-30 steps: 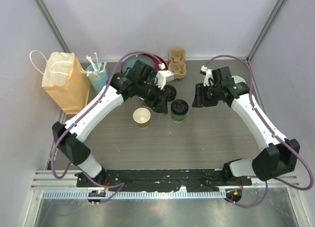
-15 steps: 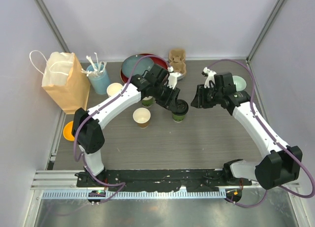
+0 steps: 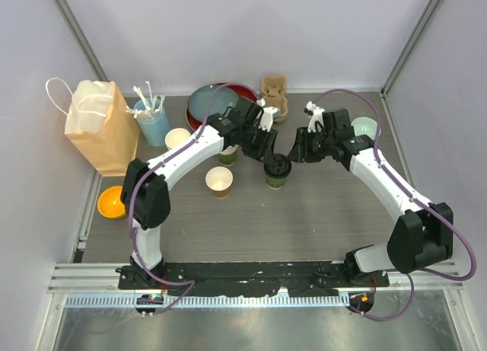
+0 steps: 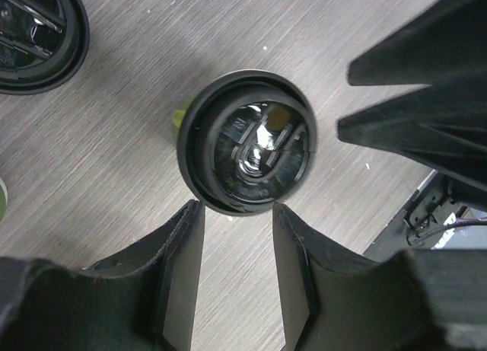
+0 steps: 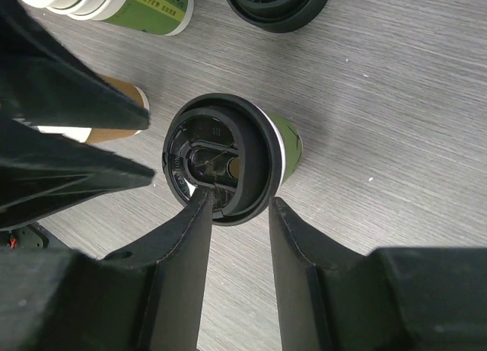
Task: Pack the takeout coffee
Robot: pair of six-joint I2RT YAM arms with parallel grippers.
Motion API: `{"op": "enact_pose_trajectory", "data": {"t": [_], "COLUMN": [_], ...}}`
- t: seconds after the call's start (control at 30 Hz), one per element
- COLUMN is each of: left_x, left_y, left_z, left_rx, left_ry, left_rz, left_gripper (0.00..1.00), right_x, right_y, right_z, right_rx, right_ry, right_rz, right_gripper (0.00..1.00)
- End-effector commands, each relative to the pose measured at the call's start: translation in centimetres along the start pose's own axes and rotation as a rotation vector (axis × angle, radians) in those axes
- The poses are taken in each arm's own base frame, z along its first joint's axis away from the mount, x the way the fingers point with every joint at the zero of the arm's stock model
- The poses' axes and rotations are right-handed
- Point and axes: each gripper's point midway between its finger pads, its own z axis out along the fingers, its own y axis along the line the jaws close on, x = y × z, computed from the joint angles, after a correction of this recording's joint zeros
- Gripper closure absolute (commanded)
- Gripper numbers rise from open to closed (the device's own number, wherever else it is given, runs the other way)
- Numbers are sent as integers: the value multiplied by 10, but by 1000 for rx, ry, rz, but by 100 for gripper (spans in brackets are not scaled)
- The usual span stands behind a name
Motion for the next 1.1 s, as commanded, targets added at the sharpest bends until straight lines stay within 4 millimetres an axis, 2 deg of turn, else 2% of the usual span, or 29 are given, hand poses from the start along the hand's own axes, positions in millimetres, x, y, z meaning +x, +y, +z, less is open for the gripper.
{"op": "enact_pose_trajectory", "data": {"t": [0.0,0.3,0.53,0.67,0.9,1.0,1.03,1.07], "left_x": [-21,-14,-7,-5,11,18,20,20], "left_y": [-3,1,3,5,7,3,1,0], "left_z": [4,13,22,26,32,32,32,31], "left_rx": [21,23,34,34,53,85,95,100], "left_ry": [-50,-25,-2,7,48,57,61,61], "left_rz": [-16,-37,-56,-65,-103,-115,-117,-118], "left_gripper": [56,57,58,59,61,61,61,62], "right_x": [-23,-12,-9,0,30,45,44,54], "right_y": [12,9,9,5,-7,-12,-10,-11], "right_z": [3,21,29,35,42,41,41,43], "right_rx": [-38,-31,-46,-43,-16,1,-8,-14], "right_ry": [-67,-21,-6,23,88,104,90,104], "right_rz": [-48,-47,-46,-35,-8,3,4,14], "right_gripper": [59,60,67,70,76,77,77,77]}}
